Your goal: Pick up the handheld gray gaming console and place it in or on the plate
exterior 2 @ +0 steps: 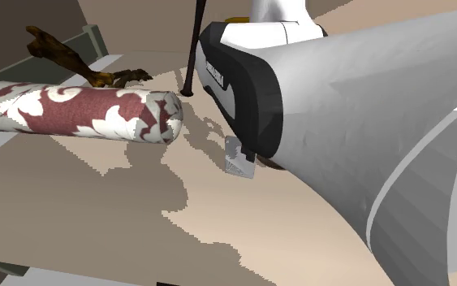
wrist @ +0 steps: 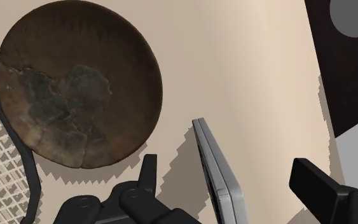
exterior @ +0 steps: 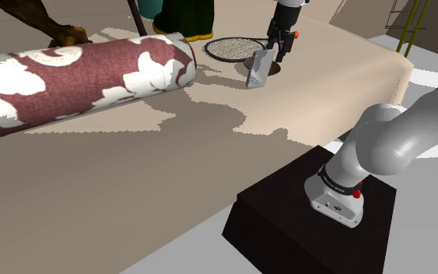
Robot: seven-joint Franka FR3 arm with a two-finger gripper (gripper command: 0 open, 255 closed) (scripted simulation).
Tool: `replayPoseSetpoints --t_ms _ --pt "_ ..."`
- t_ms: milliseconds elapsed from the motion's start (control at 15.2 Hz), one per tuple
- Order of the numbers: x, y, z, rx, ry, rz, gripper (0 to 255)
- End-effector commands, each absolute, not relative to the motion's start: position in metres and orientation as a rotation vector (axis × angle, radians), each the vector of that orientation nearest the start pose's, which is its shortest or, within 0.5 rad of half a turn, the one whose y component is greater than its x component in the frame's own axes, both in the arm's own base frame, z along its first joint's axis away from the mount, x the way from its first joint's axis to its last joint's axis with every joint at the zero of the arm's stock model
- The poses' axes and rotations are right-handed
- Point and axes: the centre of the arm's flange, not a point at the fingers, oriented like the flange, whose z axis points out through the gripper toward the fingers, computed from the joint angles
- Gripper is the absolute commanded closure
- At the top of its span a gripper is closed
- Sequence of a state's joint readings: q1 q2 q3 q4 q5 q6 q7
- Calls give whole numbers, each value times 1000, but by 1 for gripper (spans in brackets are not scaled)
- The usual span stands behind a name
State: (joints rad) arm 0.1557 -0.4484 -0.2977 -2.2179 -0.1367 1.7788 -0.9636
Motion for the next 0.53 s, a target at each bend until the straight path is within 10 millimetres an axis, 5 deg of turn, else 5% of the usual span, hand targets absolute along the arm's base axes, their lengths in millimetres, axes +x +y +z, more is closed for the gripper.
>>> replayPoseSetpoints --t_ms 0,396,462 --pt "416 -86 539 -2845 -1338 12 0" --pt "416 -86 539 -2845 -1338 12 0" --pt "416 -86 539 -2845 -1338 12 255"
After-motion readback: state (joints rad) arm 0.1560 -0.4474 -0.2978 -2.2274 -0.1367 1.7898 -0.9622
